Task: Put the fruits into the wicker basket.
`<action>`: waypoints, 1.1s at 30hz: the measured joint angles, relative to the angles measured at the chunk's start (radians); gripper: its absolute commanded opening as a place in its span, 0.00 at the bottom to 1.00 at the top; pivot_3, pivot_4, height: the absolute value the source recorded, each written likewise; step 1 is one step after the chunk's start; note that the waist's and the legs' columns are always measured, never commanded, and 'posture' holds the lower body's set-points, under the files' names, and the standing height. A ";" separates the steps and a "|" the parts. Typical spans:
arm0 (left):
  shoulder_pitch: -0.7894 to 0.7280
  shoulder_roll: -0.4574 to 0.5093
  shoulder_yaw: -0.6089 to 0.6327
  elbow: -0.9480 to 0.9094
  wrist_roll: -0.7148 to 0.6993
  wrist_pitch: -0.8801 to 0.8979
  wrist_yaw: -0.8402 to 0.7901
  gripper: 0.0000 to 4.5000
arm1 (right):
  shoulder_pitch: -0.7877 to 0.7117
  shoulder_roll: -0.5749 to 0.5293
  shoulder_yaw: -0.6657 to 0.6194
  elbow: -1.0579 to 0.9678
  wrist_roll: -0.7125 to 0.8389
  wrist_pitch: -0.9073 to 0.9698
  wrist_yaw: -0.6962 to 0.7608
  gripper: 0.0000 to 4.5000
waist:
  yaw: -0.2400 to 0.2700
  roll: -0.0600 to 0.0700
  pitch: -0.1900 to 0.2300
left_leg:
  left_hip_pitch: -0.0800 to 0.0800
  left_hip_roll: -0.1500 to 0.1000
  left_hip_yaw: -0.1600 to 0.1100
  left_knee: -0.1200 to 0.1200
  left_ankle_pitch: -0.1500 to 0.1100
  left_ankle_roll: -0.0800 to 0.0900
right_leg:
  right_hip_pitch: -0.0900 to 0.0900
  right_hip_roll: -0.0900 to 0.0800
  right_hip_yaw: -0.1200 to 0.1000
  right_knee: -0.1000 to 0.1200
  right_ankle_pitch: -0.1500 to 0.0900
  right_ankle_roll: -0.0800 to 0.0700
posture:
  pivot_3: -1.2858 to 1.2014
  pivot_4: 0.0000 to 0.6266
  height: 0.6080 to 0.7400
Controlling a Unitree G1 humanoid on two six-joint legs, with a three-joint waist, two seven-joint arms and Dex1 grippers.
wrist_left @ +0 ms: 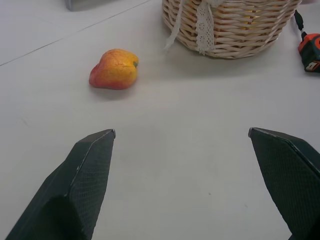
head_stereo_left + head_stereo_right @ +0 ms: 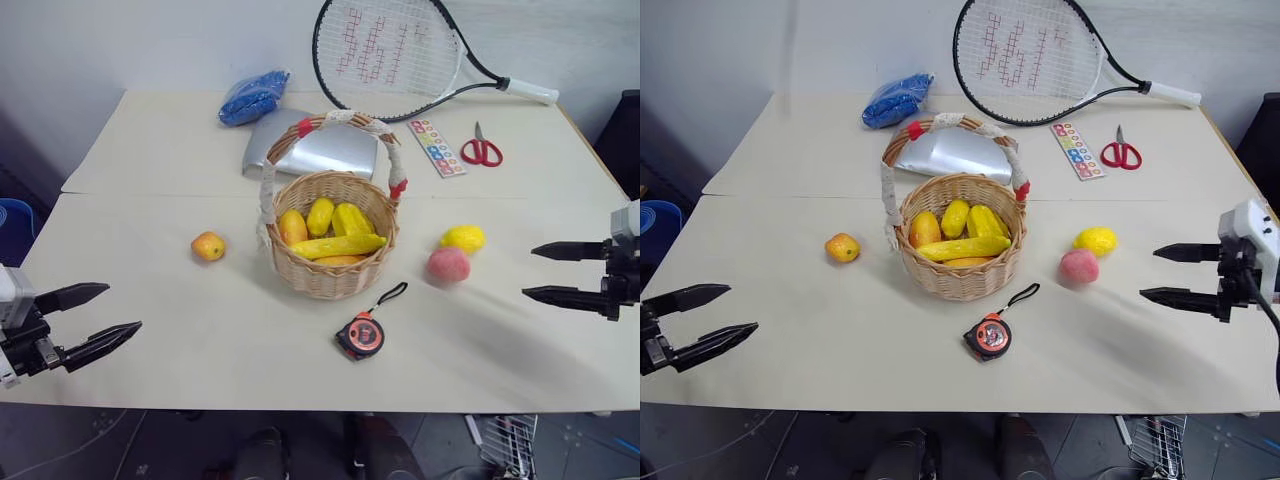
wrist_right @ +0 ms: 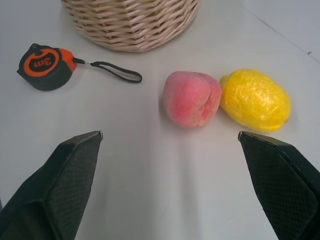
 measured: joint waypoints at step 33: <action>-0.518 0.135 -0.533 -0.117 -0.112 0.052 -0.098 1.00 | -0.152 0.108 0.230 -0.486 0.102 0.176 -0.066 1.00 | -0.021 -0.002 0.000 | 0.001 0.001 0.002 0.000 0.002 -0.003 | 0.000 0.005 0.001 0.002 0.006 0.011 | 0.52 0.24 1.00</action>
